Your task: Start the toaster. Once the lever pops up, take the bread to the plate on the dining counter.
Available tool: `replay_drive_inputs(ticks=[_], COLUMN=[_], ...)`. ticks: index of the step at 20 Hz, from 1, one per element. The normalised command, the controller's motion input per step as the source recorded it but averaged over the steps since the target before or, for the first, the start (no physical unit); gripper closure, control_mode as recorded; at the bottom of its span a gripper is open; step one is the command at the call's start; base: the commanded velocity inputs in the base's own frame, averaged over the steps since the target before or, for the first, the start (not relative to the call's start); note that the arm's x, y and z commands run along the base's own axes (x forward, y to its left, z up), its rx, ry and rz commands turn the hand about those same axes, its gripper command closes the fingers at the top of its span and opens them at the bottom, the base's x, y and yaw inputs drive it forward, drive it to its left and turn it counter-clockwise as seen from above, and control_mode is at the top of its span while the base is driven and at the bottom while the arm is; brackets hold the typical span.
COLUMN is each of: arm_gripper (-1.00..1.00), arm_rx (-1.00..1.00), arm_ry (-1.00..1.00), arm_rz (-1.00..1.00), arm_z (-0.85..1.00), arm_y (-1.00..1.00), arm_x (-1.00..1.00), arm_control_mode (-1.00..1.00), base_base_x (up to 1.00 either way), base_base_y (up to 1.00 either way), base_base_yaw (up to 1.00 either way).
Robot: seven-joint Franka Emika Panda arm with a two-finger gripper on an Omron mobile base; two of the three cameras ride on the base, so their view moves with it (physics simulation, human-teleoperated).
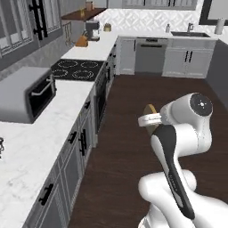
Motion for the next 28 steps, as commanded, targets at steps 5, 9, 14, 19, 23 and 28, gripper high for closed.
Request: replay_drive_inputs(ticks=[5, 9, 14, 19, 23, 28], arm_gripper=[1.0, 1.0, 1.0, 1.0, 1.0, 1.0], arm_rx=[0.0, 0.0, 0.0, 0.0, 0.0, 0.0], arm_ry=[0.0, 0.0, 0.0, 0.0, 0.0, 0.0], arm_rz=[0.0, 0.0, 0.0, 0.0, 0.0, 0.0], arm_z=[0.0, 0.0, 0.0, 0.0, 0.0, 0.0], arm_y=[0.0, 0.0, 0.0, 0.0, 0.0, 0.0], arm_x=[0.0, 0.0, 0.0, 0.0, 0.0, 0.0], arm_control_mode=[1.0, 1.0, 1.0, 1.0, 1.0, 1.0], base_base_x=[0.23, 0.23, 0.83, 1.0, 1.0, 1.0], base_base_y=[0.0, 0.0, 0.0, 0.0, 0.0, -0.01], base_base_yaw=[-0.85, -0.83, -0.5, -0.11, -0.06, -0.01])
